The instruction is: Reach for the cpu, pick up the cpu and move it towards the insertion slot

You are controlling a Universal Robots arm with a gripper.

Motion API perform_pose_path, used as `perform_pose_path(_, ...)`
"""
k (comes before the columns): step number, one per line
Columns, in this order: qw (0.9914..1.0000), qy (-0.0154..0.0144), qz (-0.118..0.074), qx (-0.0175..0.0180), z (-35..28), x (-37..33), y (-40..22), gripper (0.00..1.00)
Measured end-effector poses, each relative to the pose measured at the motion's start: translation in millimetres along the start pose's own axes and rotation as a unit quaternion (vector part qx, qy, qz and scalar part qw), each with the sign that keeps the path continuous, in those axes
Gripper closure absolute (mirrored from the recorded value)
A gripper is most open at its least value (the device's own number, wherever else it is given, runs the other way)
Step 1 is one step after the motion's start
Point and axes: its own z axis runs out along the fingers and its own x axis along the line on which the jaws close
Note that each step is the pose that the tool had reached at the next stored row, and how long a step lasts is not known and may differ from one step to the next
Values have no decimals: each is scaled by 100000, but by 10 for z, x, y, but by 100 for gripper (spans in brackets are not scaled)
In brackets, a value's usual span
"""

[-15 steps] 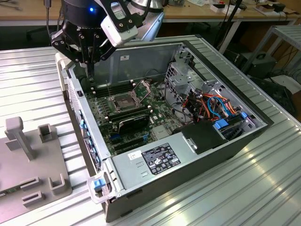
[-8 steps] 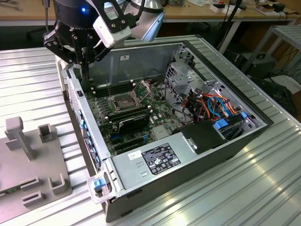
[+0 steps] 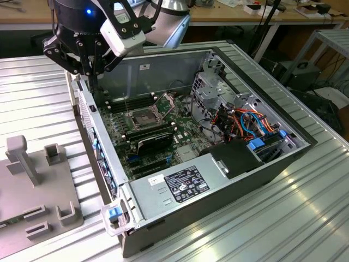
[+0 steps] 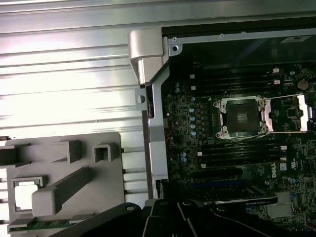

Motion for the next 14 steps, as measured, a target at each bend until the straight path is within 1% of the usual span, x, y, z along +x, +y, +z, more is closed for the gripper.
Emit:
perform_pose_path(7,100000,40,2,-4,2,65,-5,89)
perform_pose_path(14,100000,78,3,-8,3,148,-11,89)
